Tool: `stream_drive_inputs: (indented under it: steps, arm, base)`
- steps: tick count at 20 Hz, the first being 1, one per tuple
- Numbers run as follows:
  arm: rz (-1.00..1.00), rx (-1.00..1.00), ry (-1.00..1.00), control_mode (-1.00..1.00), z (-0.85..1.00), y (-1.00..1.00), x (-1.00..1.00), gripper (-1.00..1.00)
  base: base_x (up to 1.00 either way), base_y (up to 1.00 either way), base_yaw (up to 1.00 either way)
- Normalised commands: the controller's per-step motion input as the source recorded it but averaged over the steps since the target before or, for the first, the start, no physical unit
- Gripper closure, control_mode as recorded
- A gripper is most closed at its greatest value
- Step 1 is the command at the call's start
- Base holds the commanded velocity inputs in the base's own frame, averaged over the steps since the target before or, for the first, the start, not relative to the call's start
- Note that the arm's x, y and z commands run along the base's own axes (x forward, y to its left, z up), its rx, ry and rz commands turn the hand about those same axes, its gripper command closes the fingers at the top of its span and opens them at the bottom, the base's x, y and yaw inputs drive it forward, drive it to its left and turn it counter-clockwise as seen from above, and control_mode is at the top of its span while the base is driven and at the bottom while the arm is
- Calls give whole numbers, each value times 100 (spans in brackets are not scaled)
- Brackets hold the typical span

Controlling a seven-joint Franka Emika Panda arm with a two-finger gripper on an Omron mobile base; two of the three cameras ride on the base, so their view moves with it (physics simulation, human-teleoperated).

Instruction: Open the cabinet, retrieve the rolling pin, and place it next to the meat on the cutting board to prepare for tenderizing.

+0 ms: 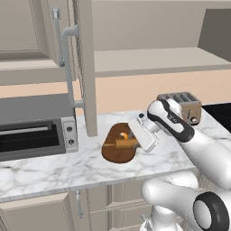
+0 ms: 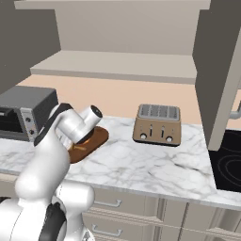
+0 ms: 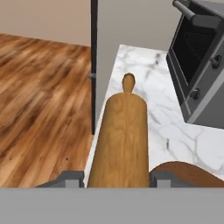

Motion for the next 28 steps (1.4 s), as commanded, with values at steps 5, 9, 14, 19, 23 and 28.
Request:
stream_drive_inputs:
  steps: [5, 9, 14, 19, 23, 28]
  arm:
    - [0, -2, 0, -100, -19, 0, 24, 100]
    - [0, -2, 0, -100, -18, 0, 22, 100]
    - [0, -2, 0, -100, -17, 0, 18, 100]
    - [0, -2, -1, -100, -18, 0, 14, 100]
    - [0, -2, -3, -100, -19, 0, 6, 100]
    - [0, -3, -4, -100, -18, 0, 5, 100]
  base:
    - [0, 0, 0]
    - [0, 0, 0]
    - [0, 0, 0]
    - [0, 0, 0]
    - [0, 0, 0]
    - [0, 0, 0]
